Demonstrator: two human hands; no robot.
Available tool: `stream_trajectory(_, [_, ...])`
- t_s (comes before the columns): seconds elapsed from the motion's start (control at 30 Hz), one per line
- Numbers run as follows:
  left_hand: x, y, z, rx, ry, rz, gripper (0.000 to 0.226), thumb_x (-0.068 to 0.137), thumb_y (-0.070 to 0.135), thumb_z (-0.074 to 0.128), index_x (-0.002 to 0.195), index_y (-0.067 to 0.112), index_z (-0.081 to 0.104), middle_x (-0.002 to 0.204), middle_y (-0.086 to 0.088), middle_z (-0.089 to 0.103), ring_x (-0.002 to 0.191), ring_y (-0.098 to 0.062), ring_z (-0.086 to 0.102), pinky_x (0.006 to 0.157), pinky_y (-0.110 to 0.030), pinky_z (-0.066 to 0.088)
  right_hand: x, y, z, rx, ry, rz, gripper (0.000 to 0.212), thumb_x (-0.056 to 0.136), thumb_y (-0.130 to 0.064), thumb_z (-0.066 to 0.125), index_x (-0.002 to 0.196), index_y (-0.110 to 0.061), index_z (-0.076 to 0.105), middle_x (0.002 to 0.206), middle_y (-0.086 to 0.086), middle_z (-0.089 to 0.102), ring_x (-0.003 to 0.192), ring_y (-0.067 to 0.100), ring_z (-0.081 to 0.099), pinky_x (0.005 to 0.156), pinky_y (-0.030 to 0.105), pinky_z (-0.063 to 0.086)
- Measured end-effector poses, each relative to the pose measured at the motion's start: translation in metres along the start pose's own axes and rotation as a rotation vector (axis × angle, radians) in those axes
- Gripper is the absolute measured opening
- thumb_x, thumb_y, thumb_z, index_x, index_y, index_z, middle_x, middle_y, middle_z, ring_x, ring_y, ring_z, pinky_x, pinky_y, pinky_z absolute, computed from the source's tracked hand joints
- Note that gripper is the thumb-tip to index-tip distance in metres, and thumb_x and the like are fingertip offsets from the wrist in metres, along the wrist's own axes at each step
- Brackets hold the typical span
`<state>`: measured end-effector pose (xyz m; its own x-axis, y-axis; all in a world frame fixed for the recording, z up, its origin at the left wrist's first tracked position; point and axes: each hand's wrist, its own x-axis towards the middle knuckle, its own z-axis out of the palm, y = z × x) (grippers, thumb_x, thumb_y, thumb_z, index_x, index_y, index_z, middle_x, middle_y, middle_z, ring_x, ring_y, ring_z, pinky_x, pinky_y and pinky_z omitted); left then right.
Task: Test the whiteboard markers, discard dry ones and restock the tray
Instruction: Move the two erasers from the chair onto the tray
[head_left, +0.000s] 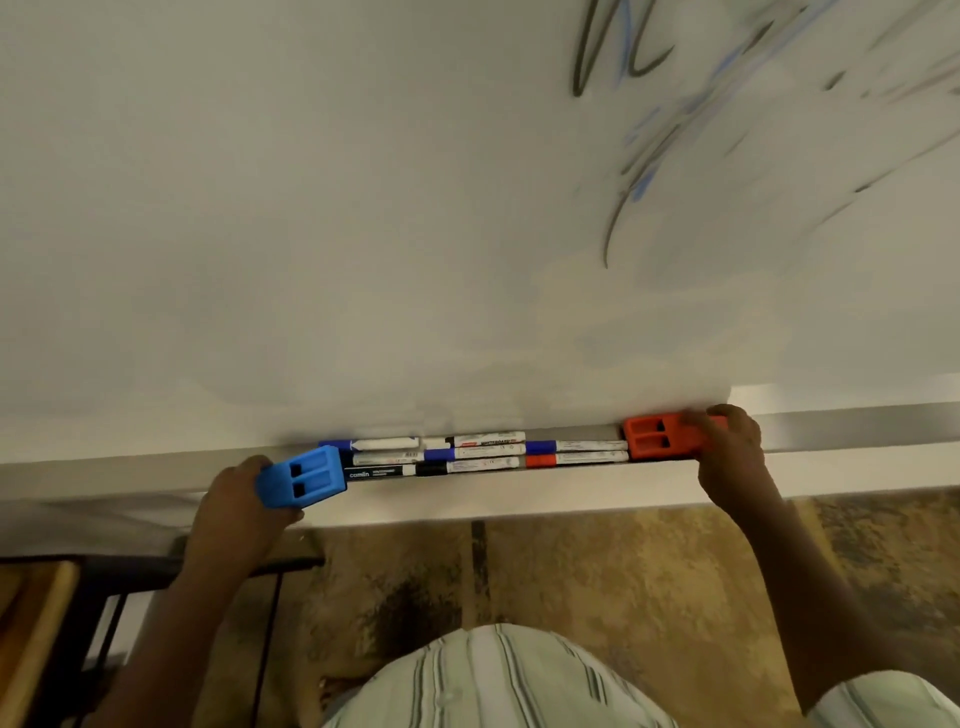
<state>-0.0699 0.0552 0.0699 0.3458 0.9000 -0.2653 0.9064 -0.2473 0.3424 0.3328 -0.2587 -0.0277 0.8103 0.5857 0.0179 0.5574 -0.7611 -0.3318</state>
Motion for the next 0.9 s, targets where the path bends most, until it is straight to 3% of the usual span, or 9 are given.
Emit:
stream_trajectory(0.13, [0.018,-0.02,-0.006,0.016,0.075,0.003,0.05,0.062,0.006,0.084,0.105,0.003,0.058,0.098,-0.017,0.062,0.085,-0.029,0.058,0.075,-0.042,0.049,-0.003,-0.001,0.006,-0.018,0.035,-0.005,0.057,0.067,0.021,0.055,0.116,-0.007,0.063,0.115,0.026,0.055,0.101,0.05,0.052,0.083,0.056,0.049])
stream_trajectory(0.3, [0.047,-0.047,-0.008,0.191,0.095,-0.02,0.062,0.064,0.007,0.081,0.119,0.005,0.053,0.106,-0.02,0.057,0.096,-0.039,0.056,0.083,-0.051,0.05,-0.008,-0.01,0.011,0.018,0.106,0.022,0.058,0.057,0.023,0.059,0.11,0.001,0.066,0.112,0.028,0.061,0.097,0.049,0.059,0.081,0.057,0.051])
stream_trajectory(0.6, [0.077,-0.057,-0.011,0.164,-0.009,-0.096,0.067,0.07,-0.002,0.075,0.131,0.008,0.048,0.126,-0.02,0.036,0.107,-0.039,0.05,0.099,-0.048,0.045,-0.02,-0.02,0.011,-0.005,0.001,0.098,0.067,0.064,0.018,0.066,0.125,-0.004,0.055,0.133,0.023,0.05,0.114,0.05,0.048,0.087,0.061,0.044])
stream_trajectory(0.9, [0.083,-0.056,0.0,0.174,-0.064,-0.045,0.072,0.061,0.006,0.085,0.125,0.007,0.054,0.114,-0.021,0.058,0.105,-0.036,0.057,0.091,-0.045,0.049,-0.02,-0.026,0.012,-0.023,-0.038,0.159,0.067,0.068,0.018,0.056,0.13,-0.006,0.052,0.14,0.022,0.042,0.119,0.048,0.042,0.088,0.062,0.044])
